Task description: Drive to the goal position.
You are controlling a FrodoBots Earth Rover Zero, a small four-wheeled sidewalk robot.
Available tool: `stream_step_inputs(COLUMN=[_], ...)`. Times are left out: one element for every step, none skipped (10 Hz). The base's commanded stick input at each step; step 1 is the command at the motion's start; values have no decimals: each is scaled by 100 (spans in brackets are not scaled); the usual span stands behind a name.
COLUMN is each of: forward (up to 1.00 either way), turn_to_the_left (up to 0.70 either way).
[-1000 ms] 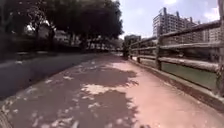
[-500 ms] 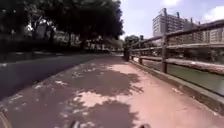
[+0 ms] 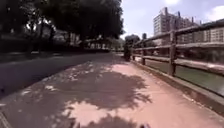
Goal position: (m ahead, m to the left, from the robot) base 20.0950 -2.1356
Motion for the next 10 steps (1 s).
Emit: stream_step_inputs(forward=[70, 70, 70, 70, 70, 70, 70, 70, 70, 70], turn_to_the_left=[0, 0, 0, 0, 0, 0, 0, 0, 0, 0])
